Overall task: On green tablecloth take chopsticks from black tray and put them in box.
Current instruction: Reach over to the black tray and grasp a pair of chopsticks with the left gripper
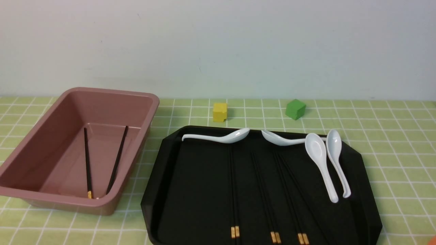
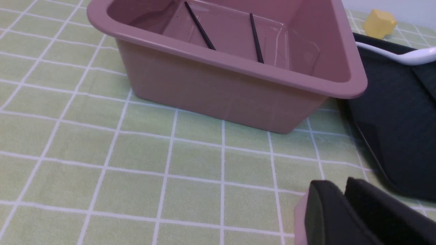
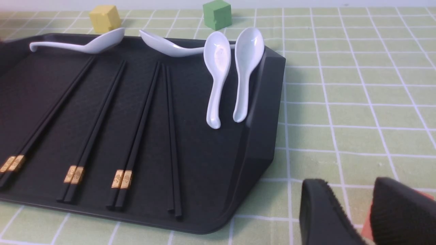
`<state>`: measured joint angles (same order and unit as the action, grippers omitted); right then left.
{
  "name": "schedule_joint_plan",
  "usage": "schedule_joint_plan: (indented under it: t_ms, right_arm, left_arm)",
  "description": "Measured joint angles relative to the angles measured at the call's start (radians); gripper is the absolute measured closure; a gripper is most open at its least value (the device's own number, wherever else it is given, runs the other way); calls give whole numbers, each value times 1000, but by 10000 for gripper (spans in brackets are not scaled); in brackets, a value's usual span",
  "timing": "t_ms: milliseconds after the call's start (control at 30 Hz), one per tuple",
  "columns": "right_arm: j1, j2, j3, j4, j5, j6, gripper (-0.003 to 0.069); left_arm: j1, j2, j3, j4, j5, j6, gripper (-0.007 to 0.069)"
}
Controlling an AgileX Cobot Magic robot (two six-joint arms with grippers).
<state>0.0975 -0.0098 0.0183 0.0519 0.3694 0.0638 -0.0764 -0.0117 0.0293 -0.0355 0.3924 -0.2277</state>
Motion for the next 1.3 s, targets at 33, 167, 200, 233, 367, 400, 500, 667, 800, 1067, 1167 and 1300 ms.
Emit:
schedule_joint_plan:
  t_ms: [33, 167, 200, 233, 367, 400, 500, 667, 800, 1067, 1167, 1300]
  right_arm:
    - [0, 0, 0, 0, 0, 0, 419]
    - [0, 0, 0, 0, 0, 0, 419]
    - [0, 0, 0, 0, 0, 0, 419]
    - [0, 0, 0, 0, 0, 0, 419]
    - [0, 0, 0, 0, 0, 0, 419]
    - [0, 0, 0, 0, 0, 0, 419]
    - [0, 0, 0, 0, 0, 0, 419]
    - [0, 0, 0, 0, 0, 0, 419]
    - [0, 0, 0, 0, 0, 0, 419]
    - [0, 0, 0, 0, 0, 0, 419]
    - [0, 0, 0, 0, 0, 0, 419]
    - [0, 0, 0, 0, 0, 0, 419]
  left_arm:
    - [0, 0, 0, 0, 0, 0, 532]
    - [0, 0, 0, 0, 0, 0, 531]
    - [0, 0, 0, 0, 0, 0, 529]
    - [0, 0, 0, 0, 0, 0, 529]
    - [0, 0, 0, -3, -1, 0, 522]
    - [0, 0, 0, -9, -4, -4, 522]
    - [0, 0, 0, -128, -11, -81, 519]
    - [0, 0, 0, -485, 3, -315, 514]
    - [0, 0, 0, -826, -1, -481, 511]
    - [0, 0, 0, -1042, -22, -499, 503]
    - [0, 0, -35, -1058, -7, -379, 503]
    - [0, 7, -179, -1061, -15, -212, 536]
